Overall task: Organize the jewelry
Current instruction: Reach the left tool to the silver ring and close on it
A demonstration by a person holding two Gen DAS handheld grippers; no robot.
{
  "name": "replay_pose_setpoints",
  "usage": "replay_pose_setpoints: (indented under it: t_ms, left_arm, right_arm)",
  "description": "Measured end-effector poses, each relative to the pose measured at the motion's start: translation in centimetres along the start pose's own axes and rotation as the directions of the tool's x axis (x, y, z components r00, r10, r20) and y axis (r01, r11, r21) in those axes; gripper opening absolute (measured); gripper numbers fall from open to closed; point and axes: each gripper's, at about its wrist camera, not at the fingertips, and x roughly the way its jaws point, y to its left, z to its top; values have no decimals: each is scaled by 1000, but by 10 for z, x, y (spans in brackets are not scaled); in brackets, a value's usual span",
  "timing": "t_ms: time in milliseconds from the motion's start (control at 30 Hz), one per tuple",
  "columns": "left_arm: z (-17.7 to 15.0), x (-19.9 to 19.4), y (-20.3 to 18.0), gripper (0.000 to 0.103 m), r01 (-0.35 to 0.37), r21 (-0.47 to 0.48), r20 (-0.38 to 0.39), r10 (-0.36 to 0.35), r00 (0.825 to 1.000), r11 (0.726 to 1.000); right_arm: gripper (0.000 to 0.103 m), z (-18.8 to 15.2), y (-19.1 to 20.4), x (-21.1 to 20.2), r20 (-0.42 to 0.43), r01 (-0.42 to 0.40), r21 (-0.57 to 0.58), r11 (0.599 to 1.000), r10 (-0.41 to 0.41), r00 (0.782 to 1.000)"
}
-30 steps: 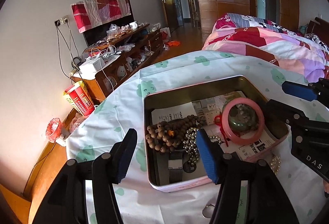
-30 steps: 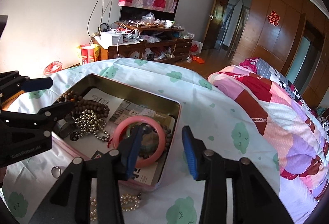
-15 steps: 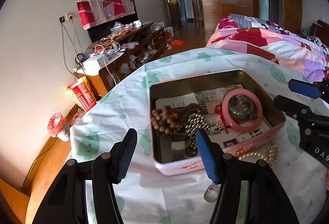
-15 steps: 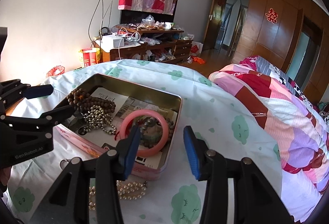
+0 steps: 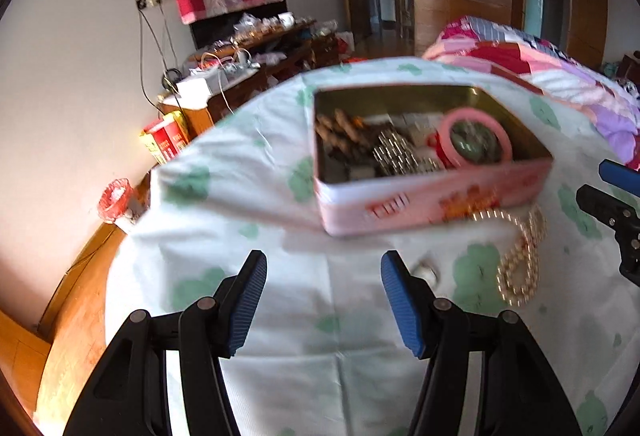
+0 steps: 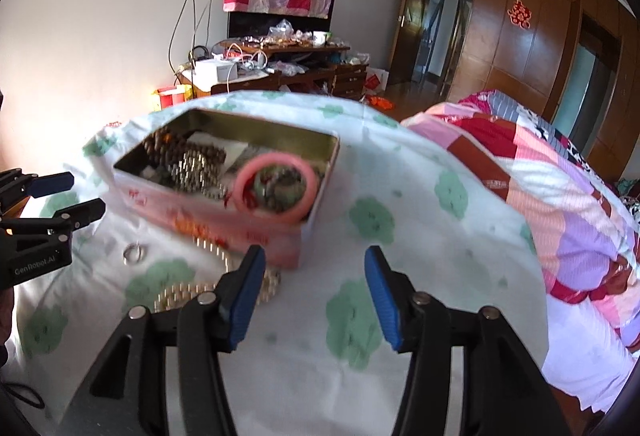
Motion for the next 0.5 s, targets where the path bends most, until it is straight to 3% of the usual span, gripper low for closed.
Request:
replay_pose_setpoints:
  t_ms: [500]
  left_arm:
    - [1, 9, -30, 60, 49, 46, -38, -47, 998, 998]
  right_arm:
    - [60, -24, -3, 4, -39, 11, 33, 999, -10, 999]
